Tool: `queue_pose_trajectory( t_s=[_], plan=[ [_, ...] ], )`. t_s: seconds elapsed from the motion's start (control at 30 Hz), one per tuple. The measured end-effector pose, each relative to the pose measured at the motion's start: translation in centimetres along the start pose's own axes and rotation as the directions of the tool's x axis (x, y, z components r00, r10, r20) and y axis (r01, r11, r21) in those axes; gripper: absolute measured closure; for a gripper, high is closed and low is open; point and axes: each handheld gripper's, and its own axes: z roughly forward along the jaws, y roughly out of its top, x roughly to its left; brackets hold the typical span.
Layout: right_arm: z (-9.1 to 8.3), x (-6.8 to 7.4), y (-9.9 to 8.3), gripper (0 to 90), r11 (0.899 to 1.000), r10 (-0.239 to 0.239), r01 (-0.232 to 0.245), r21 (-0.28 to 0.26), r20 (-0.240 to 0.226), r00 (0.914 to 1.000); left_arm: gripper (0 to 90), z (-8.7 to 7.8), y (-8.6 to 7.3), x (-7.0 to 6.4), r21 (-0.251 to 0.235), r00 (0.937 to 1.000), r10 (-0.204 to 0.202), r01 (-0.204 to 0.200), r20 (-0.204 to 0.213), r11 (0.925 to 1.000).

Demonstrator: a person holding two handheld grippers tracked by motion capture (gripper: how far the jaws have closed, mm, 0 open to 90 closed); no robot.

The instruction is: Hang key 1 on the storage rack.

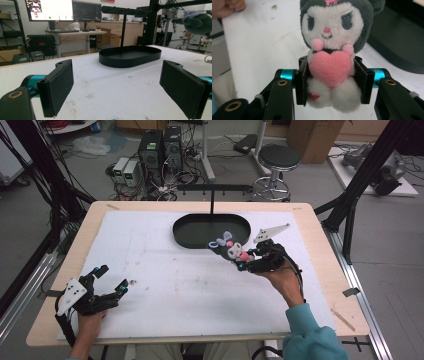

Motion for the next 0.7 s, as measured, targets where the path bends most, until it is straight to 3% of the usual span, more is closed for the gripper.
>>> queue_pose_trajectory(
  t_s=[0.4,0.7],
  plan=[
    [-0.4,-1.7,1.7,54.1,0.996,0.066,-0.06,-0.062,0.096,0.9932,12.4,0.0,0.0,0.0,0.0,1.0,-0.002,0.002,0.0,1.0],
    [-0.4,-2.5,2.6,54.1,0.992,0.086,-0.071,-0.105,0.143,0.986,12.4,0.0,0.0,0.0,0.0,1.0,-0.001,0.001,0.0,1.0]
  ],
)
